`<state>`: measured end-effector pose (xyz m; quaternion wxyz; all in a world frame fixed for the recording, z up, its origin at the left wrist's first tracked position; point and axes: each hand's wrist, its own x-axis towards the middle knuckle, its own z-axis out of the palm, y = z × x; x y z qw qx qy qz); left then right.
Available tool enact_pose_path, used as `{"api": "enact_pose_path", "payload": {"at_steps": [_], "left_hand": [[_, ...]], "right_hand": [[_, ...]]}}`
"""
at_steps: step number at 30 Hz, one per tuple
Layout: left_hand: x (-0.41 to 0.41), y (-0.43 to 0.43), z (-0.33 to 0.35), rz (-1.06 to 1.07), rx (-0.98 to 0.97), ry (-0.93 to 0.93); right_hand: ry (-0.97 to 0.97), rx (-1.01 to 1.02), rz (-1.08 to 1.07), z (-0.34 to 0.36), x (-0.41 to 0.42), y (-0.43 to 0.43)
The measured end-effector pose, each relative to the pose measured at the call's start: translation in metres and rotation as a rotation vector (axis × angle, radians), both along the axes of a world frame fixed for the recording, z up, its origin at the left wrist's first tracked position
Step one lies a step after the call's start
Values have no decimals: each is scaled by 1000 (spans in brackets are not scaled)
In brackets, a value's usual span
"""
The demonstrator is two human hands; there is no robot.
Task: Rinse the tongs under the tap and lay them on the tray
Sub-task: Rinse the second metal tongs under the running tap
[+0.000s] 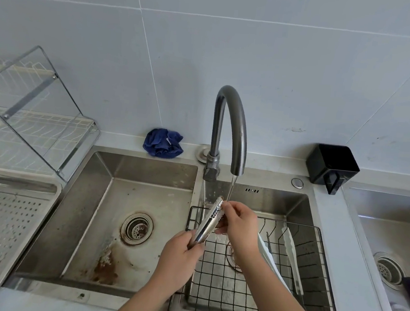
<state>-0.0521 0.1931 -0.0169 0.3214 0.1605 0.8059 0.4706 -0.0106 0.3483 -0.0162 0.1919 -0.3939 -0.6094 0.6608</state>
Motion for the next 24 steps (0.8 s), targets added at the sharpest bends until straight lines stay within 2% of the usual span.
{"api": "enact_pose_path", "payload": {"at_steps": [5, 9, 12, 18, 21, 24], "left_hand": [[-5, 0, -3, 46, 8, -68], [-4, 1, -5, 55, 46, -163], [-2, 4, -4, 91, 82, -218], [-8, 6, -2, 213, 259, -485], [-10, 9, -2, 228, 281, -527], [-12, 11, -3, 237, 287, -561]], "right_hand": [[35, -81, 138, 1, 0, 3], [-7, -35, 45, 0, 1, 11], [34, -84, 91, 1, 1, 10], [227, -393, 94, 4, 5, 9], [333, -638, 70, 8, 3, 8], [369, -768, 136, 10, 4, 7]]}}
